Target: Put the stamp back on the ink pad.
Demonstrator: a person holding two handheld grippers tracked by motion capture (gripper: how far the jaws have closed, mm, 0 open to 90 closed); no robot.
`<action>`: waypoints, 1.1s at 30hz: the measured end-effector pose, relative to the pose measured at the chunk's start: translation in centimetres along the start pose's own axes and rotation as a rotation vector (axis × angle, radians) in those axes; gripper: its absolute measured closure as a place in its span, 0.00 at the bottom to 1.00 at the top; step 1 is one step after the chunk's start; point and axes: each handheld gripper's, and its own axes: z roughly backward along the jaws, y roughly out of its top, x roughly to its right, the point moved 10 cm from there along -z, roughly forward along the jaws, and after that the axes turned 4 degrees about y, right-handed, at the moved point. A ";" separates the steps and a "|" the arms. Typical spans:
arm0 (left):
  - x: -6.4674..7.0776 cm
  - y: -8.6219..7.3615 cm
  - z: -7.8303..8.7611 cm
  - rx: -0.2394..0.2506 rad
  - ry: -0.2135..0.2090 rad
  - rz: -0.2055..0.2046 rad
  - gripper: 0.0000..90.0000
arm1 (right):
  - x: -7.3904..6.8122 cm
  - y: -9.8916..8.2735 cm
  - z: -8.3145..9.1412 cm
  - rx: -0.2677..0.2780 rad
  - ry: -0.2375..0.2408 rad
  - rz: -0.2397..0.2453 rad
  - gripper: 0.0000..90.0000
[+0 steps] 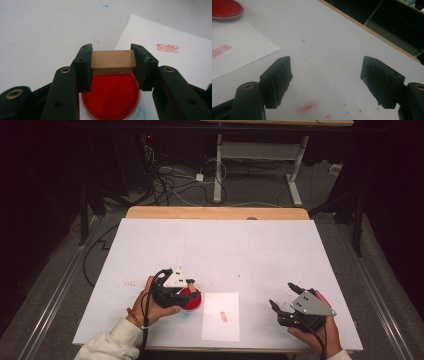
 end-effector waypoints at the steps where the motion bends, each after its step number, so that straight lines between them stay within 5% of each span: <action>1: -0.1 -0.1 0.0 0.001 0.001 0.005 0.59 | 0.0 0.1 0.0 0.001 -0.001 -0.001 0.28; 33: -0.1 -2.8 -2.5 -0.098 -0.052 0.046 0.59 | -0.3 -0.3 0.1 -0.014 0.009 0.015 0.28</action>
